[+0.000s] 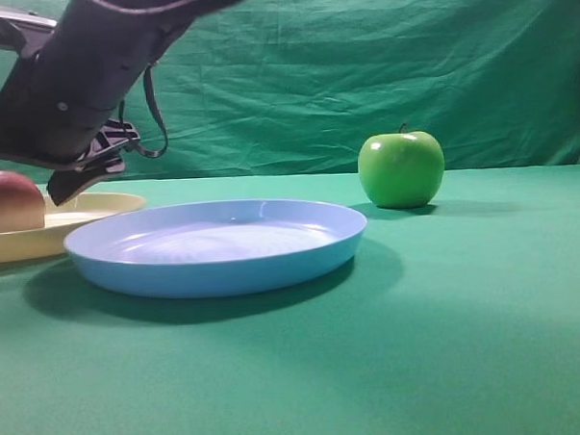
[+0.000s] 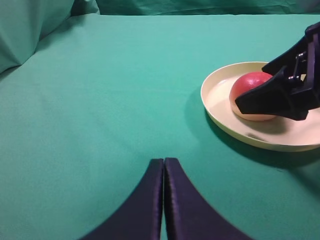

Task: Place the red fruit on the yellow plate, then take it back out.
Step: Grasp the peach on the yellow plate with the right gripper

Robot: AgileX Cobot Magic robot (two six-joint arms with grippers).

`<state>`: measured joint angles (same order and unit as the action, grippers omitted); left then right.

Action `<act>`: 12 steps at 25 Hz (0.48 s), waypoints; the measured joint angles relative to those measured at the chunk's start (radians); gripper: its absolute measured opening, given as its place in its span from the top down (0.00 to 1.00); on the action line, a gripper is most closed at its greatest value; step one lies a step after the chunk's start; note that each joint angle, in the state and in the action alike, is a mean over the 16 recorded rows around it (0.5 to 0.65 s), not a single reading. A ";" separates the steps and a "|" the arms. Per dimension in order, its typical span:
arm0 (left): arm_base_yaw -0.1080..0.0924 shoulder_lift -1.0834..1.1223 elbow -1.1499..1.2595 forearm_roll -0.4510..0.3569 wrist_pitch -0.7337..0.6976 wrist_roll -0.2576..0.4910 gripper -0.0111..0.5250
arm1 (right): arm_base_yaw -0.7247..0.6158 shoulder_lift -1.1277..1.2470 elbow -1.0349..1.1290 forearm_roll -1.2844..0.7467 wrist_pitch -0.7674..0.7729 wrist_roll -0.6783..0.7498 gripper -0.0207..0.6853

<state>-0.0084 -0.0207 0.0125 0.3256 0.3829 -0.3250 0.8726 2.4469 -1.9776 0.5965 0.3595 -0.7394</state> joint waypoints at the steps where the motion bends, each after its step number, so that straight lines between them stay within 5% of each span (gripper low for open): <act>1: 0.000 0.000 0.000 0.000 0.000 0.000 0.98 | -0.002 -0.003 0.000 -0.001 0.010 0.001 0.46; 7: 0.000 0.000 0.000 0.000 0.000 0.000 0.98 | -0.026 -0.056 -0.003 -0.026 0.104 0.033 0.65; 12: 0.000 0.000 0.000 0.000 0.000 0.000 0.98 | -0.053 -0.147 -0.006 -0.121 0.225 0.124 0.69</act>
<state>-0.0084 -0.0207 0.0125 0.3256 0.3829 -0.3250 0.8193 2.2998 -1.9831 0.4755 0.5849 -0.6152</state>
